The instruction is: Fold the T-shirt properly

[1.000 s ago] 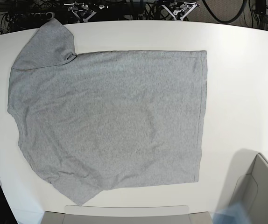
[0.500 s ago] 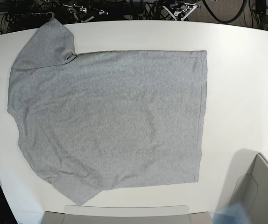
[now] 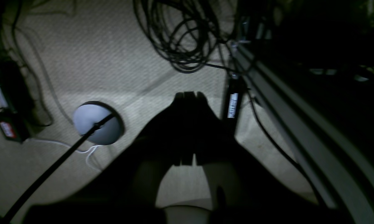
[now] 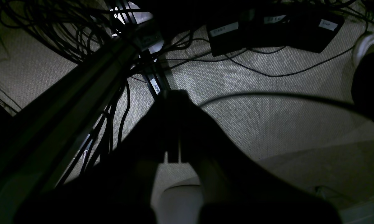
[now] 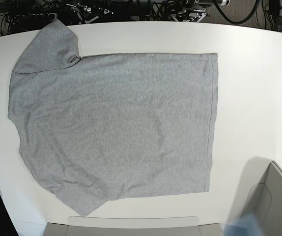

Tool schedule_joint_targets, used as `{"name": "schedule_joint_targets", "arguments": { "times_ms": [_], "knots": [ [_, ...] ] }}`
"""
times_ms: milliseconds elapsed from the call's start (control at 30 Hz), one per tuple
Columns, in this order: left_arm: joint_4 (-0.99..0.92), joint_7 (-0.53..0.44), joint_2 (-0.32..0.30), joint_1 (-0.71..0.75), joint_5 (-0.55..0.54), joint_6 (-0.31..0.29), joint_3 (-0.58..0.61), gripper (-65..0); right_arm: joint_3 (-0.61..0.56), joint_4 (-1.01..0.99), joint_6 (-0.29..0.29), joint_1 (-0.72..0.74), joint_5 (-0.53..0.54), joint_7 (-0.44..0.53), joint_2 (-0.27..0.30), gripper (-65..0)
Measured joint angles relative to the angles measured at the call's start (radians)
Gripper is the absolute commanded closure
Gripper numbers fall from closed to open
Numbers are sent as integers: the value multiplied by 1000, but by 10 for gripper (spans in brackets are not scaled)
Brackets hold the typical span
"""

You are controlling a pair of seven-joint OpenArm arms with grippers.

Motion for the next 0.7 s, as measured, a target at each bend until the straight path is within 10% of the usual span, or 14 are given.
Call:
{"name": "schedule_joint_targets", "arguments": {
  "times_ms": [267, 700],
  "knots": [
    [23, -8, 0, 38, 0, 0, -1, -1, 0, 1, 0, 2, 0, 0, 0, -2],
    [118, -372, -23, 178, 0, 3, -3, -1, 2, 5, 0, 11, 4, 1, 18, -2]
  ]
}}
